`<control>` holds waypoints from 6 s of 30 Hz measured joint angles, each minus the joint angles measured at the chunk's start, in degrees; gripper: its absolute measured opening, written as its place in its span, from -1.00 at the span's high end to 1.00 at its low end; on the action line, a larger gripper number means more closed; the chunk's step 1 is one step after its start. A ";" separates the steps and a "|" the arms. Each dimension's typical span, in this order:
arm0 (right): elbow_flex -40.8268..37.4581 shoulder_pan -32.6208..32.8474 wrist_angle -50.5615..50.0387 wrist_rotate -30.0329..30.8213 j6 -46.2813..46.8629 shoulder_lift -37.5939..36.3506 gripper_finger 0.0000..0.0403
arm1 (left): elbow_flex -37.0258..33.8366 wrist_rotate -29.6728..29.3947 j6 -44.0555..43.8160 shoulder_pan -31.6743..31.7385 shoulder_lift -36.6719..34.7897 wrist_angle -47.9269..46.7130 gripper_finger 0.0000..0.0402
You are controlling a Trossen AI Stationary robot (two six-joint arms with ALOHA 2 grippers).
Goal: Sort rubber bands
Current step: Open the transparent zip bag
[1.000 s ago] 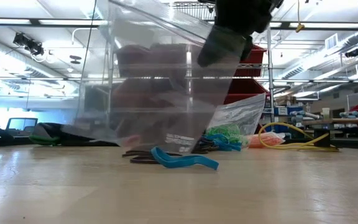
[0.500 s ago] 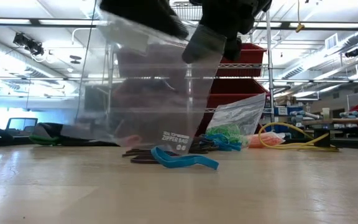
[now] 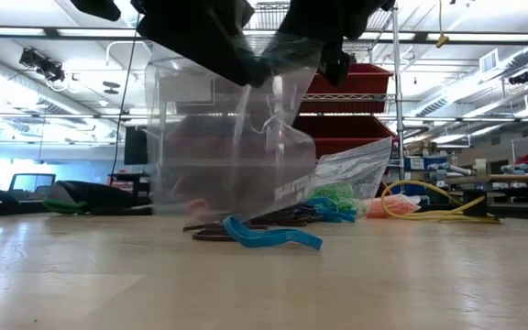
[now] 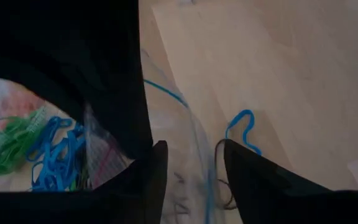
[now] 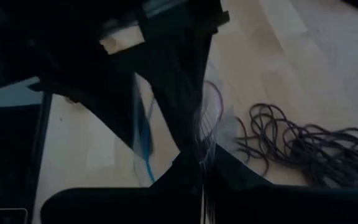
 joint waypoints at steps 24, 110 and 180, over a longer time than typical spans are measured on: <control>0.00 0.72 -3.86 -8.30 -1.81 -0.85 1.00 | 2.05 -0.88 4.92 -0.12 -0.66 -2.59 0.99; 0.02 3.50 -9.67 -5.42 -3.38 -1.94 0.99 | 2.19 1.86 -0.62 -0.83 -0.44 -2.96 0.99; 0.00 2.21 -11.40 -4.28 -2.32 -4.62 0.49 | 2.14 -10.25 3.77 -4.83 -0.44 0.60 0.99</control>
